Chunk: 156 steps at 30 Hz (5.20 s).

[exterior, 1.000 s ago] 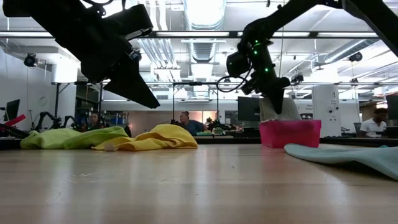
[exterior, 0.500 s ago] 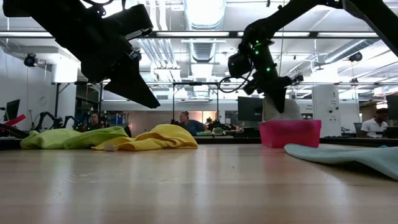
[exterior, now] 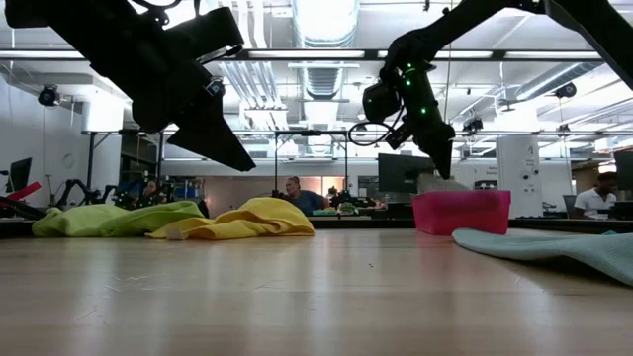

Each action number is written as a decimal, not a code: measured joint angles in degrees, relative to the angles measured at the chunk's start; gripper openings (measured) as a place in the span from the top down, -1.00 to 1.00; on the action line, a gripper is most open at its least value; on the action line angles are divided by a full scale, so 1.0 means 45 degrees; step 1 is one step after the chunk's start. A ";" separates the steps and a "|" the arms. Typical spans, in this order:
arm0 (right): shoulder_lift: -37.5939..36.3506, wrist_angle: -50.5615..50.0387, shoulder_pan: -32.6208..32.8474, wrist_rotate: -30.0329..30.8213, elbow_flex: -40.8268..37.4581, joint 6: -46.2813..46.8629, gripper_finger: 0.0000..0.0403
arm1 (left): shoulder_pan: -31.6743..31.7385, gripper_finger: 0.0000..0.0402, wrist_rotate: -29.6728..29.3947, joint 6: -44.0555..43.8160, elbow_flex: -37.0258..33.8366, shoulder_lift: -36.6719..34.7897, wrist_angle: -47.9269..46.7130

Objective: Fold microfiber towels
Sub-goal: Put the folded gray microfiber towel into the red bin

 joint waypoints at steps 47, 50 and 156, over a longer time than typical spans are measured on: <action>-0.1271 0.5378 0.0039 0.0294 -0.3449 0.2057 0.96 | 0.0058 0.40 -0.0062 0.0384 -0.0010 0.0000 0.0000; -0.1886 0.5217 0.0039 0.0321 -0.3451 0.2305 0.96 | 0.0058 0.40 -0.0065 0.0384 -0.0010 0.0000 0.0003; -0.3342 0.2239 0.1477 -0.3727 -0.5183 -0.0596 0.96 | 0.0058 0.40 -0.0072 0.1001 -0.0019 0.0000 0.0121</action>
